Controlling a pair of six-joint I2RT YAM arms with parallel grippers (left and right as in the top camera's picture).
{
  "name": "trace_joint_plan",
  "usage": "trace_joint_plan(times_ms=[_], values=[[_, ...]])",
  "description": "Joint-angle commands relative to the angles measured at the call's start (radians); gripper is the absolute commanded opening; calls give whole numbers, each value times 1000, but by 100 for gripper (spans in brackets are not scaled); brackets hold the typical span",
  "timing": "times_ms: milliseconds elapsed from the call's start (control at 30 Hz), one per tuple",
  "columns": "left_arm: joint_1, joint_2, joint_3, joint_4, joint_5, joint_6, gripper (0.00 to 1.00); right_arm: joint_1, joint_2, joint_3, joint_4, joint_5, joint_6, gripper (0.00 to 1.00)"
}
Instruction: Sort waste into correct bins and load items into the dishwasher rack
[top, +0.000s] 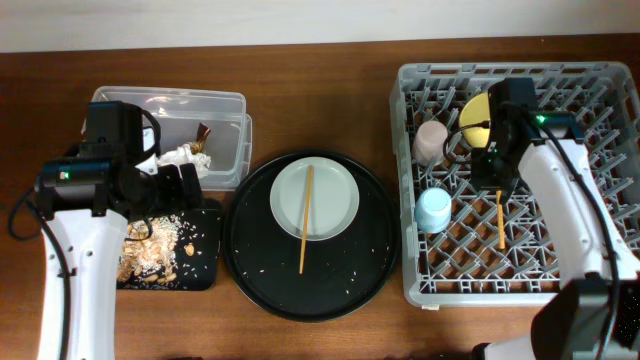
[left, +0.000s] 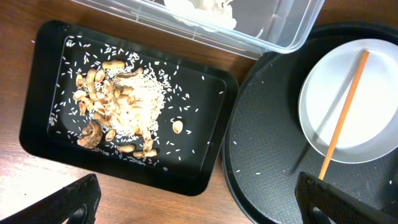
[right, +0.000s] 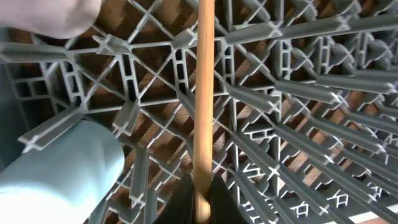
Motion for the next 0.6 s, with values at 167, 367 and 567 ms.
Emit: trace_joint_plan(times_ms=[167, 367, 567], values=[[2, 0, 3, 0, -7, 8, 99, -1, 128, -2, 43, -53, -117, 14], [2, 0, 3, 0, -7, 8, 99, -1, 123, 26, 11, -108, -29, 24], [2, 0, 3, 0, -7, 8, 99, 160, 122, 195, -139, -803, 45, 25]])
